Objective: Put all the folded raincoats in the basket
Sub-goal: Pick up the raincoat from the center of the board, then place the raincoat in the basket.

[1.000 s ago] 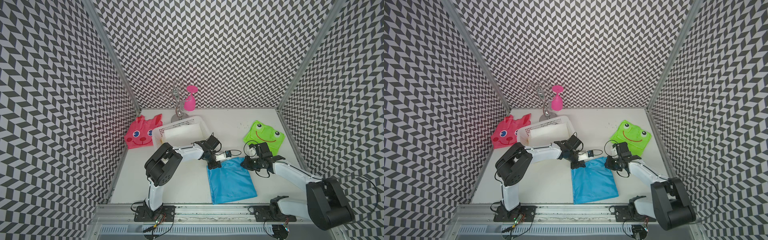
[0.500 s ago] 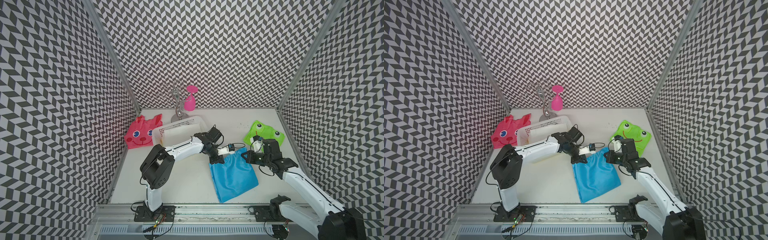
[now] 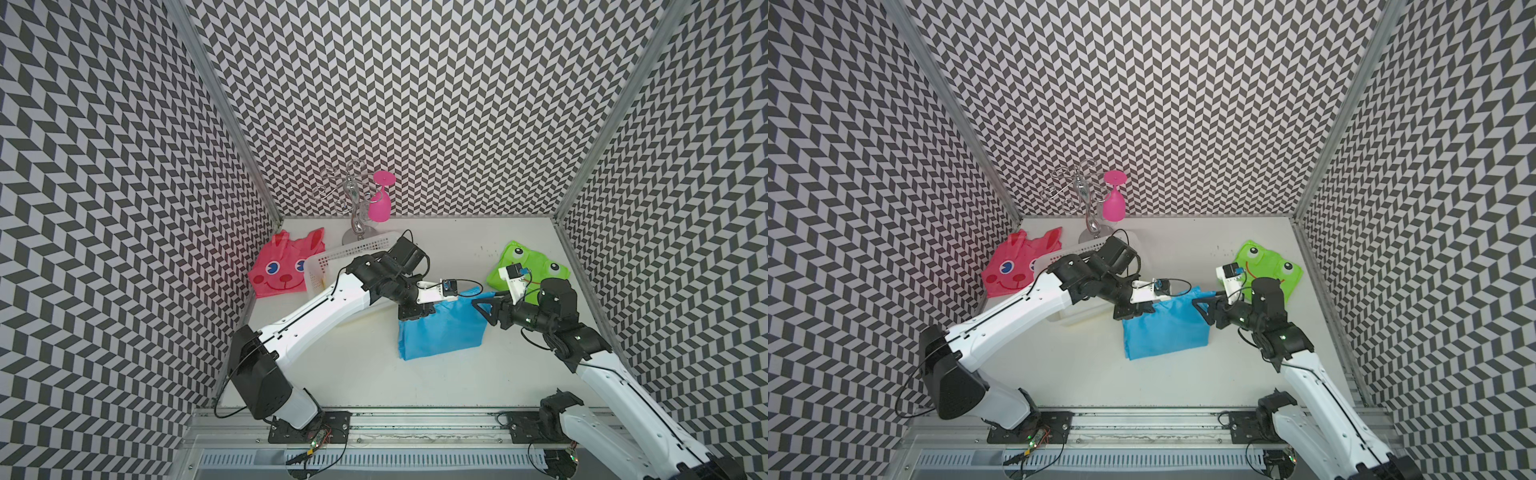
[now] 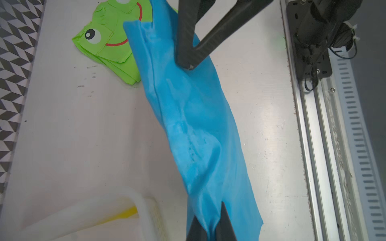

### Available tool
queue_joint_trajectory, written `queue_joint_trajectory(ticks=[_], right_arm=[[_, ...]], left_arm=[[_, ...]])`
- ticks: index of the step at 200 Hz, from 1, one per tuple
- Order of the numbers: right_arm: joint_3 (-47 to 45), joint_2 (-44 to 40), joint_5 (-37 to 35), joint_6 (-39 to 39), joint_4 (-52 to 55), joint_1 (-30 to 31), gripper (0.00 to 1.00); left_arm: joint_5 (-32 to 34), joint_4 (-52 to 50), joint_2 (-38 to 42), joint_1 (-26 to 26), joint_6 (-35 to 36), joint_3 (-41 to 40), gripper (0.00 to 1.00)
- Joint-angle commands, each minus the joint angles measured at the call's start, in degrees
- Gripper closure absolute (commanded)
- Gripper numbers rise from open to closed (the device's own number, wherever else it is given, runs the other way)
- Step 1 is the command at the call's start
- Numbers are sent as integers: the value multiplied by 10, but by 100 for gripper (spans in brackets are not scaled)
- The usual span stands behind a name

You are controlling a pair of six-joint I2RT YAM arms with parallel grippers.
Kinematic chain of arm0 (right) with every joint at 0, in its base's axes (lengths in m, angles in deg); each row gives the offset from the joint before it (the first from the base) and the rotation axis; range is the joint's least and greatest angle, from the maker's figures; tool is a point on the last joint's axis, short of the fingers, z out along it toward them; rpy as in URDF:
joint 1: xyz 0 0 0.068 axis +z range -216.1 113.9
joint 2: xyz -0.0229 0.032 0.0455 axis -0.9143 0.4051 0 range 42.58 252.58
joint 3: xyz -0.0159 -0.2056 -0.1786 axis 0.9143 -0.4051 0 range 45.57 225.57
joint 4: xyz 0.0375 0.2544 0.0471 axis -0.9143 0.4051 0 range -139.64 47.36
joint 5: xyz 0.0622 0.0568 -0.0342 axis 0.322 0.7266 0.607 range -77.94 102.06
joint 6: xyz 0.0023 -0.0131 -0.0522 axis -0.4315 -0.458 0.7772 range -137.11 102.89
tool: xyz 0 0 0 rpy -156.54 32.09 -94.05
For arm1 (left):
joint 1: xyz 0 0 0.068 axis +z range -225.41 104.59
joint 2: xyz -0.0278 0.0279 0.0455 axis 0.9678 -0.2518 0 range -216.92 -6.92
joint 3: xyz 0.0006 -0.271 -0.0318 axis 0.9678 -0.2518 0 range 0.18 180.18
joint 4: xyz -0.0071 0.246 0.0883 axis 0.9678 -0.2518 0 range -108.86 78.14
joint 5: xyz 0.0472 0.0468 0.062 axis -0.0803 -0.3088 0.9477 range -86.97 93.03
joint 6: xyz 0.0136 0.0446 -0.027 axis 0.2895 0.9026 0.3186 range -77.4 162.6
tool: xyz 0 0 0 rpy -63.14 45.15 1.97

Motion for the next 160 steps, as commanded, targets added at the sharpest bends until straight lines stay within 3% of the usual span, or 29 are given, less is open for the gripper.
queue_joint_trajectory(ticks=[1, 34, 67, 91, 114, 129, 140, 160], right_arm=[[-22, -43, 59, 142, -56, 32, 29], [-24, -76, 1, 259, -55, 45, 17], [-16, -15, 112, 332, -90, 54, 14], [-8, 25, 194, 370, -99, 91, 19], [7, 70, 256, 389, -101, 118, 40], [28, 97, 278, 396, -105, 119, 75], [41, 117, 289, 393, -114, 119, 93], [66, 151, 284, 354, -143, 119, 100]], left_arm=[[2, -39, 53, 5, 57, 15, 100], [2, -68, 92, 7, 87, 20, 100], [-14, -93, 113, 12, 109, 25, 100], [-25, -96, 121, 17, 112, 30, 100], [-37, -101, 127, 29, 117, 35, 100], [-34, -107, 130, 36, 126, 34, 100], [-28, -106, 133, 47, 130, 28, 100], [-22, -99, 146, 81, 143, 8, 100]])
